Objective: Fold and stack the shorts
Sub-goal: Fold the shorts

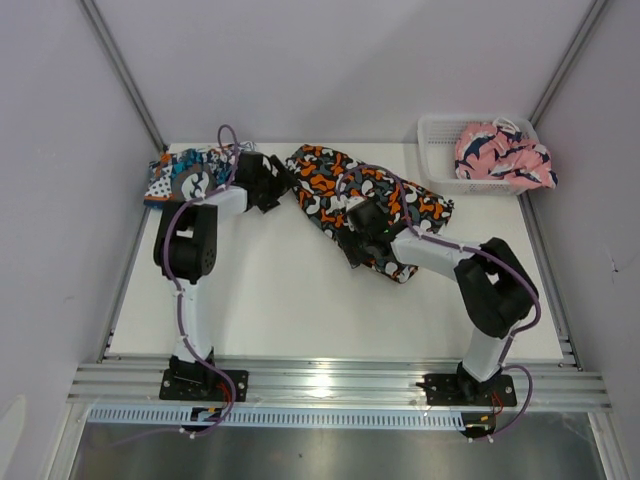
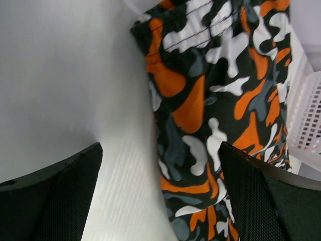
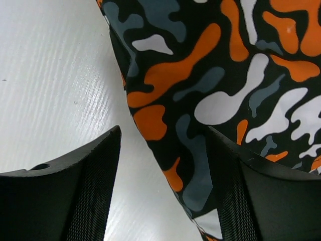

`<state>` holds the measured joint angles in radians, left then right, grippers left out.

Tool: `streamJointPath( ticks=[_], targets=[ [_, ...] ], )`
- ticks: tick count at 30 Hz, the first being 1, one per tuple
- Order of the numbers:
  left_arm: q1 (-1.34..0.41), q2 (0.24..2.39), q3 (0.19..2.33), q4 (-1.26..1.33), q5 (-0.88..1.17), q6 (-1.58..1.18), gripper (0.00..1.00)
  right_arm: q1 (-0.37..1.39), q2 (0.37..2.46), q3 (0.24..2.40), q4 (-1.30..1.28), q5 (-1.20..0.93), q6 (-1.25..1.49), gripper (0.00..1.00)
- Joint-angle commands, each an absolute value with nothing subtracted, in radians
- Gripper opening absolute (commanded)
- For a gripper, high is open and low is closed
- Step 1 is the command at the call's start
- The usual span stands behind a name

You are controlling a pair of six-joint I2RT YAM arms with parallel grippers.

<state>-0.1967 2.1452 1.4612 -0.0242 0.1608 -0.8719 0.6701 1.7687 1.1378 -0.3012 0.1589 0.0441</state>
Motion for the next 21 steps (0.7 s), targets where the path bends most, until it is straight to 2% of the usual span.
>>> streamJointPath(
  ticks=[1,5,7,8,10,11,13,14,21],
  targets=[
    [-0.210,2.178,1.546,-0.006,0.183,-0.893,0.99,0.696,1.827,1.206,-0.313,0.270,0.005,0.69],
    [-0.215,2.220,1.578,-0.006,0.181,-0.908,0.99,0.727,1.874,1.226,-0.333,0.336,-0.021,0.63],
    [-0.216,2.233,1.583,0.024,0.183,-0.922,0.99,0.736,1.888,1.227,-0.341,0.354,-0.021,0.49],
    [-0.218,2.240,1.591,0.026,0.183,-0.926,0.99,0.744,1.890,1.224,-0.347,0.370,-0.017,0.36],
    [-0.218,2.247,1.595,0.029,0.187,-0.937,0.99,0.755,1.884,1.207,-0.348,0.388,-0.011,0.25],
    [-0.218,2.247,1.592,0.029,0.187,-0.939,0.99,0.767,1.881,1.200,-0.348,0.394,-0.005,0.14],
    [-0.218,2.231,1.580,0.031,0.183,-0.942,0.99,0.785,1.867,1.177,-0.351,0.431,-0.005,0.03],
    [-0.218,2.217,1.550,0.034,0.181,-0.940,0.99,0.798,1.859,1.167,-0.354,0.440,0.017,0.00],
    [-0.201,2.021,1.332,0.031,0.179,-0.920,0.99,0.971,1.720,1.033,-0.367,0.471,0.116,0.00]
  ],
)
